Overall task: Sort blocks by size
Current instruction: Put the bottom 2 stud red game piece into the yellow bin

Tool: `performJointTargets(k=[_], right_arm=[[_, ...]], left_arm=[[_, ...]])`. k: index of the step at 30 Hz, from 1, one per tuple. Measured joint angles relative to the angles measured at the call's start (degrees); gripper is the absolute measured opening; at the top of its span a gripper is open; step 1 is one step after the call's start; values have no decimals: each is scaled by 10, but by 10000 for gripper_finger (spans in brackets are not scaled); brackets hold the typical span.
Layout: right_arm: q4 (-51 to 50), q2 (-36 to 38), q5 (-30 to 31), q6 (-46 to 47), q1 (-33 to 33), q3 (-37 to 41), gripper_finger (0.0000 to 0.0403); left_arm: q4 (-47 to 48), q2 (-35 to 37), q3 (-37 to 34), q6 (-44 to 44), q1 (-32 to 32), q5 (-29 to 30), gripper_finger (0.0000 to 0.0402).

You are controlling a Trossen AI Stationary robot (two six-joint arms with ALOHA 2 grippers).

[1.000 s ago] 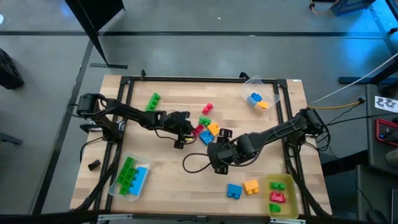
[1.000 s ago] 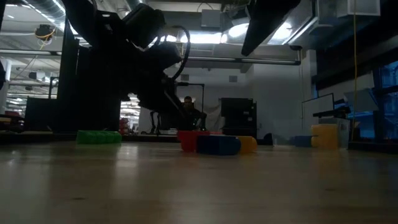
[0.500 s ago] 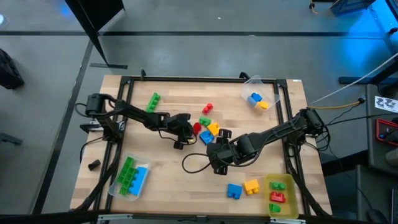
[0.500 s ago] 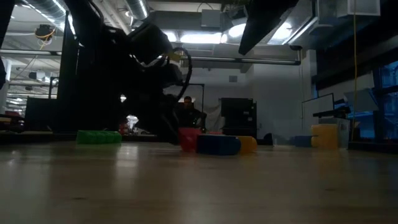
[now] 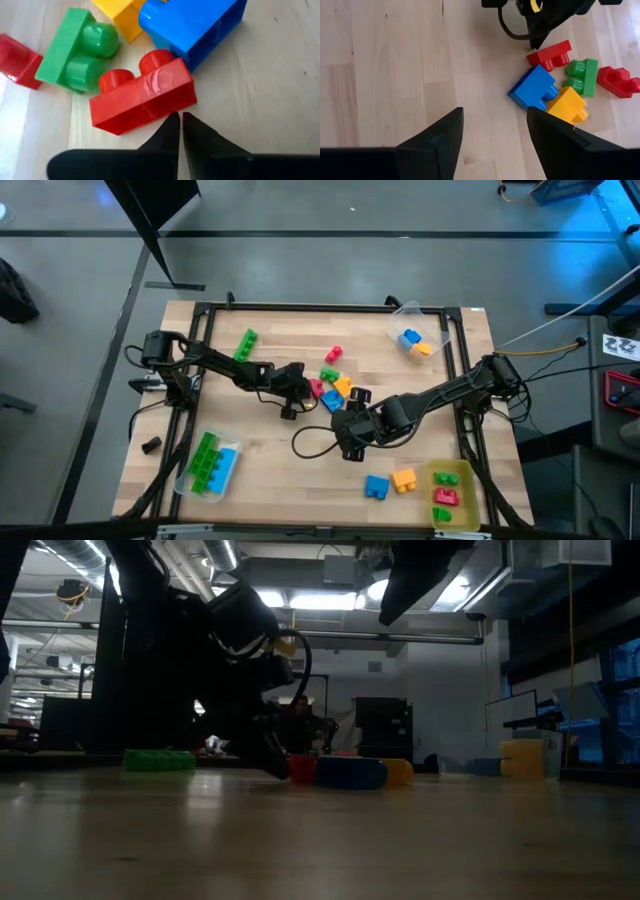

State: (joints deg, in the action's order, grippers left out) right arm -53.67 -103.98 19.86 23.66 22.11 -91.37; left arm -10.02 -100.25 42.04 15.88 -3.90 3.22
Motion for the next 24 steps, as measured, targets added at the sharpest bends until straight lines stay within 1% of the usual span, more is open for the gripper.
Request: performJointTargets(k=[3,7,11,14,18,24], right_arm=[[0,0,0,0,0,0,220],[0,0,0,0,0,0,220],[0,0,0,0,0,0,220],[0,0,0,0,0,0,220],[0,0,0,0,0,0,220],[0,0,0,0,0,0,220]], left_arm=[[6,0,0,-16,0,0,18],[6,0,0,-48,1,0,57],[4,0,0,-56,7,0,100],[3,0,0,-61,13,0,125],[-8,0,0,-94,16,0,140],[-50,0,0,-125,16,0,143]])
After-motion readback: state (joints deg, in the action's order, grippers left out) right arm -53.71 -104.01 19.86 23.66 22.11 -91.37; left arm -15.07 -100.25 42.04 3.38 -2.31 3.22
